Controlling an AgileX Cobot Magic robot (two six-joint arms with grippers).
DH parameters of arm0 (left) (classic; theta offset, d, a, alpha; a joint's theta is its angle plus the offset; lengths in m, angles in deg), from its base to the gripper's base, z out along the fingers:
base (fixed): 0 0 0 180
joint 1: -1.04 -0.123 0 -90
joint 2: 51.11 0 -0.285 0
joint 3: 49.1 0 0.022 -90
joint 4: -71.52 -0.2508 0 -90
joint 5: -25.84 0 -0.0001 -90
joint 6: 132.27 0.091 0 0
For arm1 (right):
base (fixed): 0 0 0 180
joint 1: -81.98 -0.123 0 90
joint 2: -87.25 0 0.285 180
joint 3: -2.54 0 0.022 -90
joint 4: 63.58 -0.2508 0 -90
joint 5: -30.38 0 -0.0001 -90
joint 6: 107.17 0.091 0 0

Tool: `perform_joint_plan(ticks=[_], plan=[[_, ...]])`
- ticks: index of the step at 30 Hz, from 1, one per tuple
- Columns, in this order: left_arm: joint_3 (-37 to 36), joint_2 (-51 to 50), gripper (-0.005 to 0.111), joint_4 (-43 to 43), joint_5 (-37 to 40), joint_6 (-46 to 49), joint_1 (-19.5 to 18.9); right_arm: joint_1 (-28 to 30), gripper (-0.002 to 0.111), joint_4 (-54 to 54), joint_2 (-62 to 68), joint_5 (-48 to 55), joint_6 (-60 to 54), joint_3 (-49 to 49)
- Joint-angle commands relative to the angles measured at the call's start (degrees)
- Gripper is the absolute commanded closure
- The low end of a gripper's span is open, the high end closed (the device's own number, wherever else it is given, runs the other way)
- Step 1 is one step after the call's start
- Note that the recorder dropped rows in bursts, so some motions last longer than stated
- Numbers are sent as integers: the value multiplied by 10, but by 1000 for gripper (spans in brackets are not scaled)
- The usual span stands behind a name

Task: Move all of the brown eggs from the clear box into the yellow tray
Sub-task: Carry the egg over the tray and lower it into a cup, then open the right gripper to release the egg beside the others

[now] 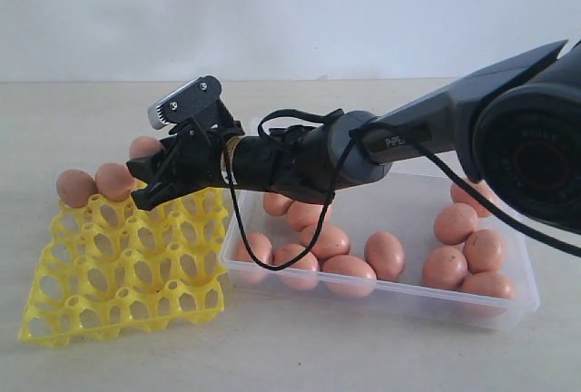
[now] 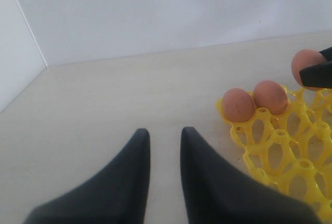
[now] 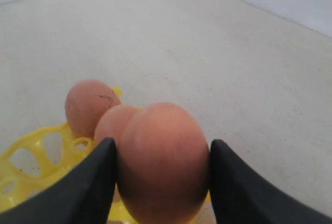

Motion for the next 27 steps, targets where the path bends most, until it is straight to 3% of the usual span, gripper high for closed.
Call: perform_joint_plan(ticks=[1,27], plan=[[-2,1,85,1,-1,-1,-1,1,108,-3,10,-5,-4,11],[-2,1,85,1,-1,-1,-1,-10,108,5,16,9,12,31]])
